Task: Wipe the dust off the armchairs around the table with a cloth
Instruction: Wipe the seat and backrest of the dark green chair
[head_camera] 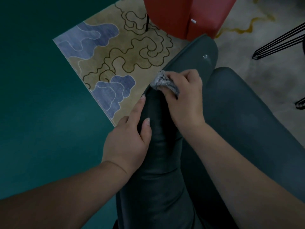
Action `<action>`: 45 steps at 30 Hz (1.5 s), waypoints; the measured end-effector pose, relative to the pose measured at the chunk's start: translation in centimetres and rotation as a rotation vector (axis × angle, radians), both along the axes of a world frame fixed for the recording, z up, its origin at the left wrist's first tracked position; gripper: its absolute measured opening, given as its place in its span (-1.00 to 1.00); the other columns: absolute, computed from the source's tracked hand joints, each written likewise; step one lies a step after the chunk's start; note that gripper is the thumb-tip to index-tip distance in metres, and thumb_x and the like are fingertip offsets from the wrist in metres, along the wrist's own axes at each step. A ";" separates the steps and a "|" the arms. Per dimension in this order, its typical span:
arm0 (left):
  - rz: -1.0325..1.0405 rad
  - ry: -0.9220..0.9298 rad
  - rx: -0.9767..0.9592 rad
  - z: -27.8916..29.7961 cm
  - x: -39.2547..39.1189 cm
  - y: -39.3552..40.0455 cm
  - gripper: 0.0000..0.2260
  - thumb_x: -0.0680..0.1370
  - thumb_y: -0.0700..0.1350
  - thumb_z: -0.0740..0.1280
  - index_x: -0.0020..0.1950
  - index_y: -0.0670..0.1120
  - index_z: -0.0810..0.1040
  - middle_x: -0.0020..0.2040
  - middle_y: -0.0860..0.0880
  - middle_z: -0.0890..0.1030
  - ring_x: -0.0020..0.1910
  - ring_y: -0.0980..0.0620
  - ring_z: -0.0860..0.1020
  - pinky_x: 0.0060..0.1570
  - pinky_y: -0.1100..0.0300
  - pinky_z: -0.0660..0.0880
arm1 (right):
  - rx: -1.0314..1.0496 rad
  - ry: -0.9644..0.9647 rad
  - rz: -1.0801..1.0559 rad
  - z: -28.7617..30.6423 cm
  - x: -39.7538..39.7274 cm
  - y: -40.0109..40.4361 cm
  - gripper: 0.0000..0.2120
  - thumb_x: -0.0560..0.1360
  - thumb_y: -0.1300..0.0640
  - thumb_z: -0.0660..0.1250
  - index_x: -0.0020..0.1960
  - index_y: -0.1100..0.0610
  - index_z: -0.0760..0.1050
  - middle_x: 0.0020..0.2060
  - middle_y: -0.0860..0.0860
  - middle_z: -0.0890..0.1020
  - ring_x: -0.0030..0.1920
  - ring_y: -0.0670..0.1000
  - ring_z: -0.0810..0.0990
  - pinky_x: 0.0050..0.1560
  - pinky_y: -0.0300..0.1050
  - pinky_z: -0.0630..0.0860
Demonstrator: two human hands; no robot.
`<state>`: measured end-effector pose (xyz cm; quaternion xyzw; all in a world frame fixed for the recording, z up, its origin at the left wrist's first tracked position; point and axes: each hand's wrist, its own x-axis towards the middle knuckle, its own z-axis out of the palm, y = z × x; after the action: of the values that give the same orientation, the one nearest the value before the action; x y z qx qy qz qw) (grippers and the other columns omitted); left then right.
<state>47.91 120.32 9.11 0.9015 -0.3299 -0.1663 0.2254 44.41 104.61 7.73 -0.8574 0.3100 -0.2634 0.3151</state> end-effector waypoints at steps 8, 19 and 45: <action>-0.005 -0.018 0.003 -0.1 0.0 0.0 -0.50 0.58 0.17 -0.03 0.52 0.28 -0.06 0.26 -0.03 0.48 0.06 -0.05 0.50 -0.15 0.08 0.43 | 0.175 -0.091 -0.236 -0.2 1.2 -1.7 -0.68 0.47 0.13 0.41 0.22 0.06 0.55 -0.02 -0.02 0.36 0.08 0.09 0.46 0.18 -0.12 0.45; -0.218 -0.035 0.096 -0.2 3.9 -5.8 -0.51 0.58 0.22 -0.12 0.50 0.30 -0.19 0.51 0.00 0.13 0.26 -0.11 0.43 0.08 -0.09 0.47 | 0.586 -0.311 -0.542 -1.4 -0.7 -0.6 -0.68 0.52 0.09 0.36 0.27 0.05 0.50 0.09 -0.01 0.43 -0.05 -0.36 0.47 0.05 -0.57 0.36; -0.301 -0.290 0.112 -1.3 6.5 -16.4 -0.50 0.57 0.19 -0.11 0.51 0.28 -0.12 0.15 -0.09 0.49 -0.07 -0.12 0.52 -0.24 0.09 0.31 | 0.461 -0.319 -0.441 -4.5 0.5 -8.4 -0.67 0.57 0.12 0.28 0.32 -0.06 0.44 0.00 -0.06 0.38 0.01 -0.14 0.45 0.11 -0.39 0.39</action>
<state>54.44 103.94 7.79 0.8678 -0.4798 -0.0846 0.0976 44.86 96.26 3.24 -0.6245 0.4856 -0.3788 0.4804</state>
